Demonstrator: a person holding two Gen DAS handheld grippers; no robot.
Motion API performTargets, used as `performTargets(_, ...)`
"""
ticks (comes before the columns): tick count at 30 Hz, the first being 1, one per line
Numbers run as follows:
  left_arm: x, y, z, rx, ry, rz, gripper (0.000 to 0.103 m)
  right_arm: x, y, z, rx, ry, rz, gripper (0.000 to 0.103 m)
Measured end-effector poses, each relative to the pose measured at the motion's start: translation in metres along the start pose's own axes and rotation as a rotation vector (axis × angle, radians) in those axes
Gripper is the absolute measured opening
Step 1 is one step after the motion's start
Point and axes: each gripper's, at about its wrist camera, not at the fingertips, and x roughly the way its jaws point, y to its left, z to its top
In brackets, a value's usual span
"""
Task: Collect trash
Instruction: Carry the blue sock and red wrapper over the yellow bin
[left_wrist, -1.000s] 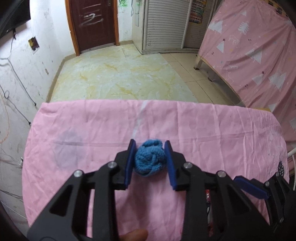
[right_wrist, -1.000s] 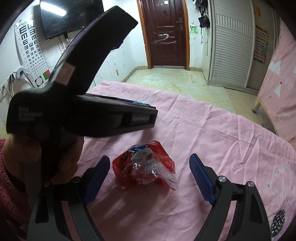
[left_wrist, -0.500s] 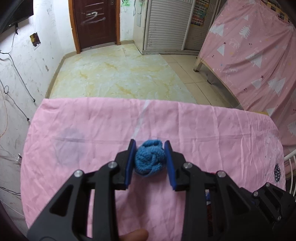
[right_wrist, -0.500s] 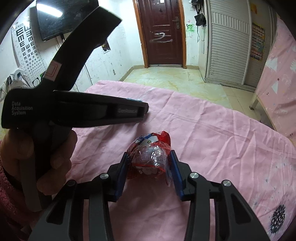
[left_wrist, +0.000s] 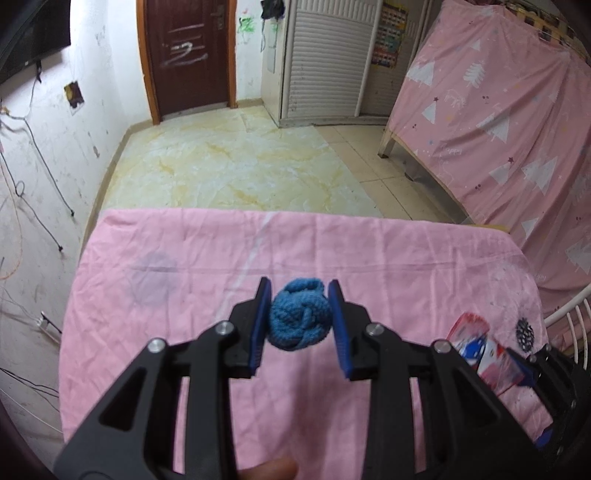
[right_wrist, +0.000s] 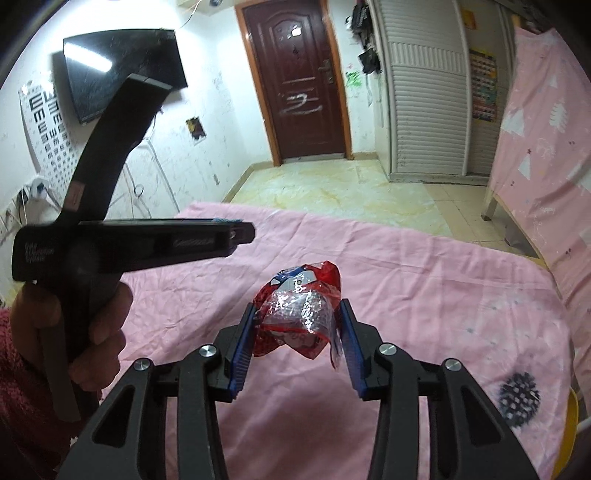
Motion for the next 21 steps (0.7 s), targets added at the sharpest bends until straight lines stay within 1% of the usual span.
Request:
performTargets(8, -0.029, -0.047, -0.006, 0.077, -0.050, -0.002, 0.029, -0.051, -0.034, -0.010, 0.064, -0.081, -0.022, 0.037)
performTargets(14, -0.041, -0.090, -0.014, 0.139, -0.074, -0.010, 0.029, -0.085, -0.057, -0.021, 0.114, -0.139, -0.044, 0.037)
performTargets(21, -0.053, -0.135, -0.024, 0.210, -0.091, -0.037, 0.029, -0.121, -0.089, -0.036, 0.175, -0.199, -0.073, 0.037)
